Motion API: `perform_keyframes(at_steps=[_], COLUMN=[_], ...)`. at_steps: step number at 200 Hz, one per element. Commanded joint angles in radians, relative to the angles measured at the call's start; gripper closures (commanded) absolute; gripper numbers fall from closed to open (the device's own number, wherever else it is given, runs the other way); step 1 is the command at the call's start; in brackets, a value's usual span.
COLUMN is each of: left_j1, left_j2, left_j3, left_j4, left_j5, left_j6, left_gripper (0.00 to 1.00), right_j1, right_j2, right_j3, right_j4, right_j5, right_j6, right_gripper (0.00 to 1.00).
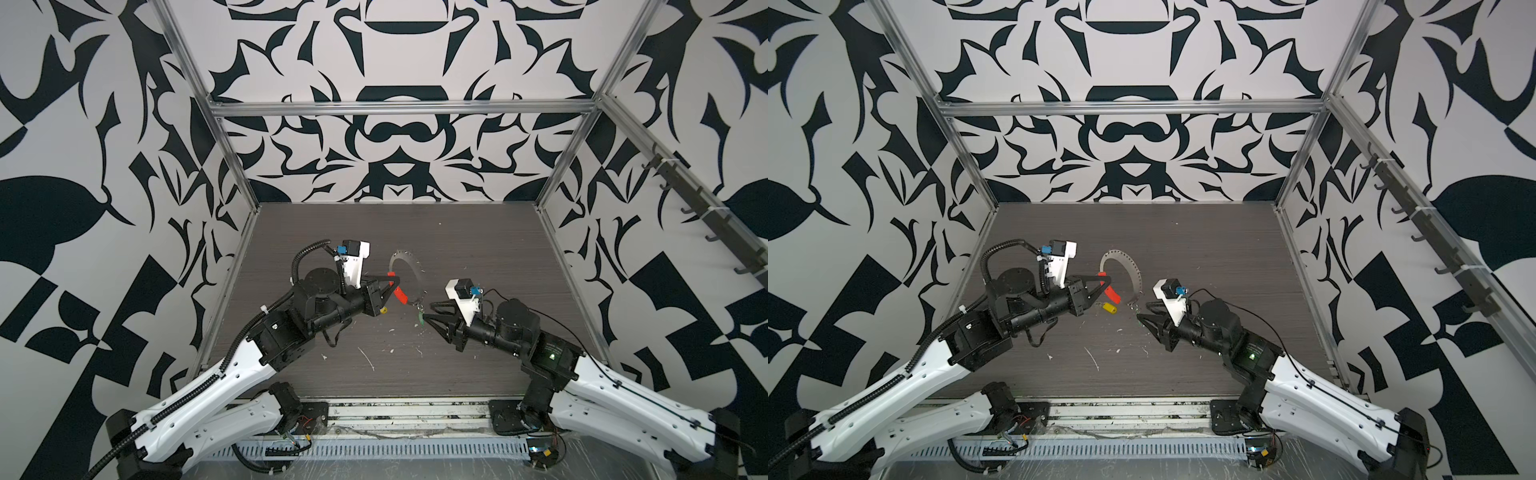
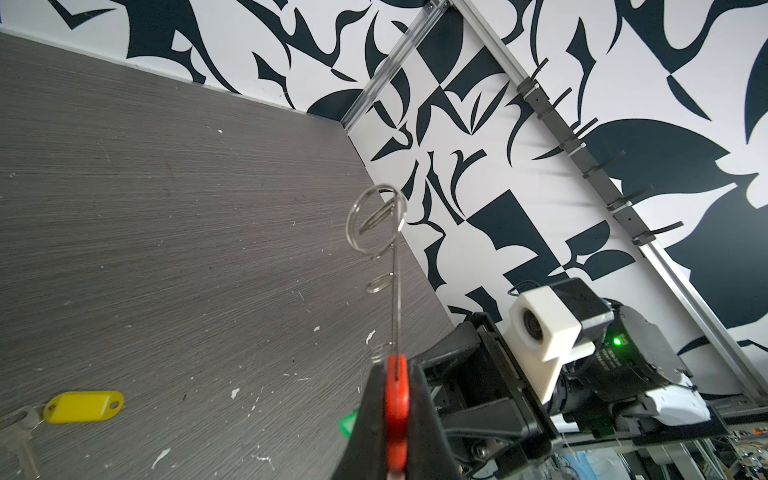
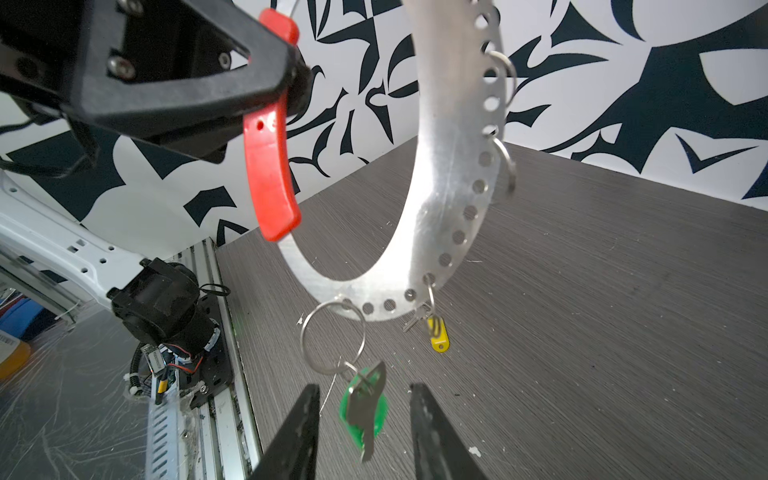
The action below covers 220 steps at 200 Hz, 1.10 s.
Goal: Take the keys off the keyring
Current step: 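Move the right gripper toward the green-tagged key hanging from the ring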
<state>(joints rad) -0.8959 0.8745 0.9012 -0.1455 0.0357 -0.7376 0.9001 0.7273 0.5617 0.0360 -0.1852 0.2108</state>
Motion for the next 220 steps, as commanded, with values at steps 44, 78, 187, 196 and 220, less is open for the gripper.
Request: perform_keyframes(at_steps=[44, 78, 187, 196, 220], left_j1=[0.003, 0.002, 0.002, 0.002, 0.002], left_j2=[-0.009, -0.009, -0.011, -0.012, -0.016], left_j3=[0.026, 0.028, 0.040, 0.041, 0.046], left_j4=[0.029, 0.020, -0.006, -0.008, -0.015], left_j5=[-0.011, -0.028, -0.046, -0.047, -0.049], left_j6=[-0.026, -0.034, -0.044, -0.045, -0.043], left_gripper=[1.00, 1.00, 1.00, 1.00, 1.00], right_j1=[0.065, 0.137, 0.273, 0.276, 0.277], right_j2=[-0.041, -0.005, 0.102, 0.105, 0.122], right_j3=[0.033, 0.084, 0.174, 0.177, 0.190], right_j4=[0.022, -0.009, -0.041, -0.043, -0.056], right_j5=[0.092, 0.188, 0.530, 0.535, 0.539], right_j6=[-0.054, -0.113, -0.223, -0.226, -0.228], right_gripper=[0.63, 0.61, 0.69, 0.70, 0.73])
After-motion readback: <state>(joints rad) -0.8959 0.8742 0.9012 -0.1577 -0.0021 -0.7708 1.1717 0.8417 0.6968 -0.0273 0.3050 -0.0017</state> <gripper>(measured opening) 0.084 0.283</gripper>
